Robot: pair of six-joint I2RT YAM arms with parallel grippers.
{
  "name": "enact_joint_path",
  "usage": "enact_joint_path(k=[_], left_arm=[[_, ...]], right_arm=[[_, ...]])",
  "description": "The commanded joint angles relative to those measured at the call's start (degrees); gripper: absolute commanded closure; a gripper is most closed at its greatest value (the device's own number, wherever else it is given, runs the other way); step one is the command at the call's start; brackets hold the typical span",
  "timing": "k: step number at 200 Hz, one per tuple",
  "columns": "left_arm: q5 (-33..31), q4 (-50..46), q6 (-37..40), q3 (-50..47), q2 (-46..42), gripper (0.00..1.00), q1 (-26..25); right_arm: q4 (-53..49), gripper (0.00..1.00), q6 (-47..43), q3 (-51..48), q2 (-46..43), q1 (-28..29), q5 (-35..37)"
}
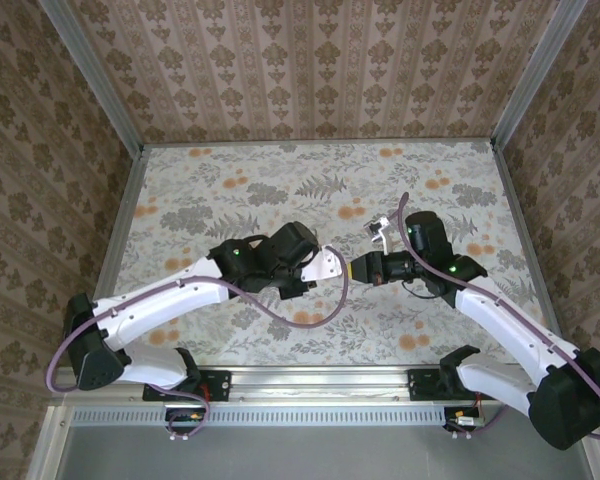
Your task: Unlock with the key
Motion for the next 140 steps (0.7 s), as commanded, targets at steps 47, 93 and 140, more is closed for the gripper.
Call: enact_joint_path(k=[47, 93, 140], left_arm=[[-6.2, 9.0, 2.9, -3.9, -4.6, 0.69, -1.9], [-5.7, 9.0, 2.9, -4.3, -4.8, 0.69, -2.2], [-5.6, 8.6, 2.7, -4.8, -4.9, 0.69, -2.6]], right_arm=[[-4.6, 0.9, -3.9, 6.0, 1.5, 2.4, 1.6], [-6.4, 0.91, -5.9, 7.8, 3.2, 5.1, 4.0], [-10.5, 0.91, -8.4, 9.7, 2.4, 5.1, 5.8]])
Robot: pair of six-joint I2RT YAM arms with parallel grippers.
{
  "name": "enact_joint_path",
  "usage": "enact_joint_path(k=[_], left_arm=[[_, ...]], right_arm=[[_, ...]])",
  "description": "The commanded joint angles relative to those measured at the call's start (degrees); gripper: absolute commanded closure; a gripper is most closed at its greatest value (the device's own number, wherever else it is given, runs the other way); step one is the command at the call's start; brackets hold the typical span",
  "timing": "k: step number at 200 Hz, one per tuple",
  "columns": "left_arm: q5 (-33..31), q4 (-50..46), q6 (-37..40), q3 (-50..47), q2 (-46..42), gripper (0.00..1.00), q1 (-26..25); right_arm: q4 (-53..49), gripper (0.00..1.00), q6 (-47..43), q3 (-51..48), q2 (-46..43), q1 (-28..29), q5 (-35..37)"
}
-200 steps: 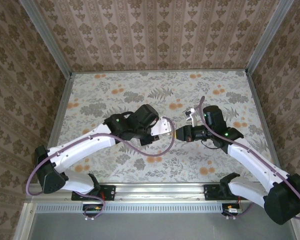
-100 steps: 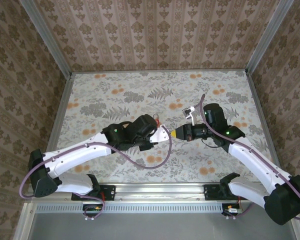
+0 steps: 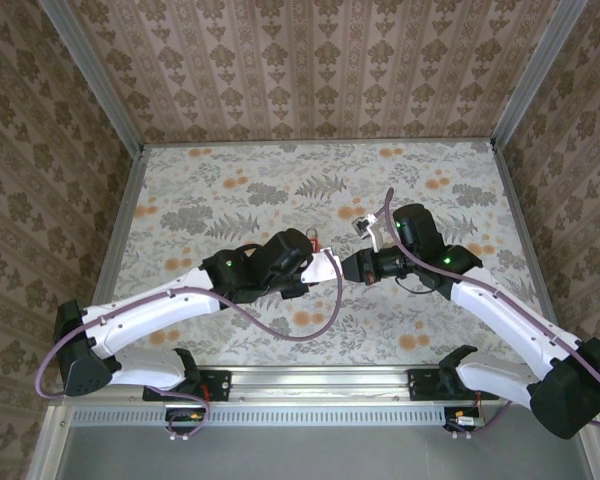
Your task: Unlock with the key
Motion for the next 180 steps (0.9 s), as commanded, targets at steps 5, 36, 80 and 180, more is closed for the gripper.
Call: enact_joint_path(k=[5, 36, 80, 180], left_arm=[[-0.4, 0.7, 0.6, -1.1, -1.2, 0.69, -0.6], [-0.3, 0.2, 0.6, -0.8, -1.1, 0.69, -0.8], [-0.3, -0.2, 0.5, -0.5, -0.3, 0.7, -1.3], [0.3, -0.7, 0.4, 0.1, 1.1, 0.7, -1.8]], right_arm=[[-4.2, 0.91, -3.2, 2.5, -0.8, 0.3, 2.3], [-4.6, 0.91, -4.1, 2.8, -0.6, 0.3, 2.6], [-4.5, 0.91, -4.5, 3.0, -0.5, 0.3, 2.2], [-2.4, 0.91, -3.7, 2.9, 0.1, 0.3, 0.9]])
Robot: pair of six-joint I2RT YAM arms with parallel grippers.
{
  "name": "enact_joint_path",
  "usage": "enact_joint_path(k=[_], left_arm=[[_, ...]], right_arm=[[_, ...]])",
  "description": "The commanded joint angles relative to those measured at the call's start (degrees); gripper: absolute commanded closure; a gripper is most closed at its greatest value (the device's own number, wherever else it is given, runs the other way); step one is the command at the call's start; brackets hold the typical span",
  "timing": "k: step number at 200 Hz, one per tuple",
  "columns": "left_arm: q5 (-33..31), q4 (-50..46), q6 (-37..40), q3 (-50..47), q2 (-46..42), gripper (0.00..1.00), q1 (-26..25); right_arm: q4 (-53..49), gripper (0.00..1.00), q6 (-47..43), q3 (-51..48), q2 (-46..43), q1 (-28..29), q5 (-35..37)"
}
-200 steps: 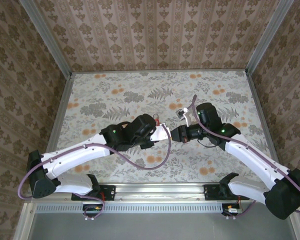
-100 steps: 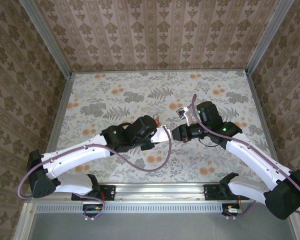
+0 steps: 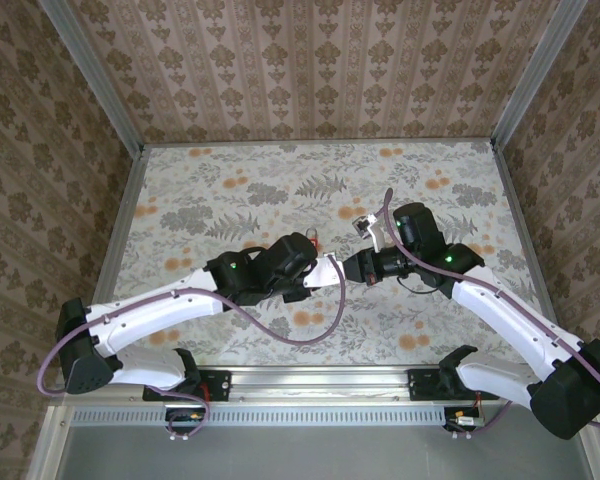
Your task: Unlock with the key
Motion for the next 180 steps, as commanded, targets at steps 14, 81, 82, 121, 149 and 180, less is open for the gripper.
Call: enact_joint_path(k=[14, 81, 82, 121, 149, 180], left_arm=[[0.4, -0.5, 0.4, 0.2, 0.3, 0.7, -0.6], [0.1, -0.6, 0.3, 0.4, 0.5, 0.7, -1.2], [0.2, -0.6, 0.3, 0.4, 0.6, 0.7, -1.2], [-0.1, -0.5, 0.5, 0.4, 0.5, 0.7, -1.3], [-0.9, -0.4, 0.8, 0.2, 0.6, 0.71, -1.3], [-1.3, -0.2, 1.0, 0.2, 0.5, 0.71, -1.3]], right_arm=[[0.9, 0.91, -0.2, 1.7, 0.4, 0.2, -1.0], [2.3, 0.91, 0.6, 1.5, 1.1, 0.2, -1.8], [2.3, 0.91, 0.7, 1.5, 1.1, 0.2, -1.8], [2.2, 0.91, 0.9, 0.8, 1.0, 0.2, -2.0], [2.0, 0.91, 1.2, 0.1, 0.5, 0.2, -2.3], [1.8, 0.91, 1.5, -0.8, 0.2, 0.3, -2.2]])
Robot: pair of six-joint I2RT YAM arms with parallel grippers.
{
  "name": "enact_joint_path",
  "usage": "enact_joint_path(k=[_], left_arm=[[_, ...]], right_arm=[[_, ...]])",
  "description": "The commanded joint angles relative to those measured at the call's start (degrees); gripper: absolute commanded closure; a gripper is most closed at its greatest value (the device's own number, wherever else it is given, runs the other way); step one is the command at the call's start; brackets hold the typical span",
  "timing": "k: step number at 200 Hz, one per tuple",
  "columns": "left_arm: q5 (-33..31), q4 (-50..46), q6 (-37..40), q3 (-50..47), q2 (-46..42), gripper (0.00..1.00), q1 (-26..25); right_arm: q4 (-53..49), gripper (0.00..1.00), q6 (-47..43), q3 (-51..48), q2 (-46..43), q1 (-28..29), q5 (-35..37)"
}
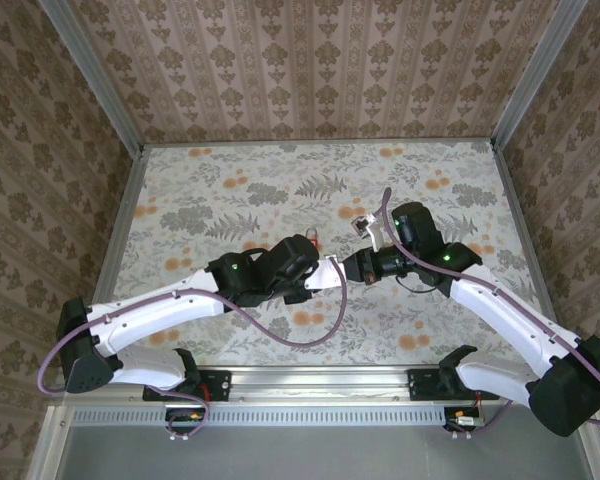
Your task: Unlock with the key
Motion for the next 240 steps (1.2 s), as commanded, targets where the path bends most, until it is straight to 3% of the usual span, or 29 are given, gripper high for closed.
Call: enact_joint_path(k=[1, 105, 240], left_arm=[[-1.1, -0.2, 1.0, 0.3, 0.3, 0.71, -0.6], [-3.2, 0.7, 2.6, -0.1, -0.1, 0.71, -3.0], [-1.4, 2.8, 1.5, -0.8, -3.2, 0.73, -3.6]], right_arm=[[1.1, 0.91, 0.8, -0.8, -0.8, 0.3, -1.7], [2.5, 0.91, 5.6, -0.4, 3.1, 0.3, -6.4], [6.7, 0.91, 3.6, -2.5, 2.0, 0.6, -7.8]])
